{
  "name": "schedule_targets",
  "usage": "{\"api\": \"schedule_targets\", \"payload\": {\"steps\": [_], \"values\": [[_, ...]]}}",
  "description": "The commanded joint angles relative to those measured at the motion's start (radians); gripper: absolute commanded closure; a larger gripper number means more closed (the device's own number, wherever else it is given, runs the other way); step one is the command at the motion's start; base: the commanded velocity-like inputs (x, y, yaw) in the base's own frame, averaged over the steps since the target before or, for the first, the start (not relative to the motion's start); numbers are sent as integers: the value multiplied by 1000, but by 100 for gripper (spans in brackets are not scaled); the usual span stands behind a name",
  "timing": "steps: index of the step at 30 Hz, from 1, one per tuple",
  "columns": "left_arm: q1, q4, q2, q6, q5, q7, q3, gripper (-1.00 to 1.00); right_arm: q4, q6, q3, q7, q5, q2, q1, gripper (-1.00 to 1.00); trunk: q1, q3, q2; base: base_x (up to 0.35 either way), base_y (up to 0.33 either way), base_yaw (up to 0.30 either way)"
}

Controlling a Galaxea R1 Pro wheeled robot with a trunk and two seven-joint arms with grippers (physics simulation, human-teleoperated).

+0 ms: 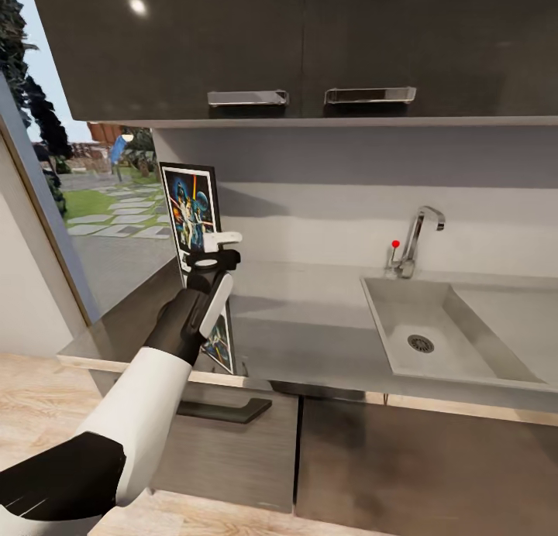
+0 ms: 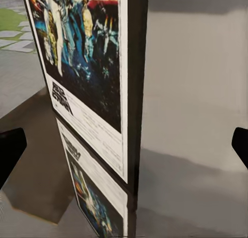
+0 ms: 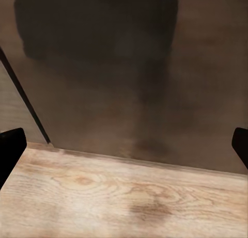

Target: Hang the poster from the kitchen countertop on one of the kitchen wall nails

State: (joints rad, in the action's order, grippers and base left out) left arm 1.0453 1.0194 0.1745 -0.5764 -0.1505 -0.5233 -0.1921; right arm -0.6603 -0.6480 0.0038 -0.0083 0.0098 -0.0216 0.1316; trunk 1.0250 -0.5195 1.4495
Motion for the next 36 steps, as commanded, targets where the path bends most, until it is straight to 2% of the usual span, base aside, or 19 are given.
{"api": "schedule_targets", "payload": {"steps": [1, 3, 5, 12, 18, 23, 36], "values": [[5, -2, 0, -9, -10, -9, -2, -100, -2, -1, 0, -1, 1, 0, 0, -100, 0, -1, 1, 0, 0, 0], [18, -11, 0, -25, -9, -8, -2, -100, -1, -1, 1, -1, 1, 0, 1, -100, 0, -1, 1, 0, 0, 0], [68, -49, 0, -47, -9, -8, -3, -100, -1, -1, 0, -1, 1, 0, 1, -100, 0, -1, 1, 0, 0, 0], [158, -170, 0, -59, -10, -8, -3, -100, -1, -1, -1, -1, 1, 0, 1, -100, 0, -1, 1, 0, 0, 0], [185, -227, 0, -59, -9, -8, -3, -100, -1, -1, 0, -1, 1, 0, 1, -100, 0, -1, 1, 0, 0, 0], [237, -293, 0, -58, -9, -10, -3, -100, -1, -1, 0, -1, 1, 0, 1, -100, 0, -1, 1, 0, 0, 0], [257, -324, 0, -57, -9, -13, -1, -100, -2, -2, 1, -1, 1, 0, 1, -100, 0, -1, 1, 0, 0, 0]]}}
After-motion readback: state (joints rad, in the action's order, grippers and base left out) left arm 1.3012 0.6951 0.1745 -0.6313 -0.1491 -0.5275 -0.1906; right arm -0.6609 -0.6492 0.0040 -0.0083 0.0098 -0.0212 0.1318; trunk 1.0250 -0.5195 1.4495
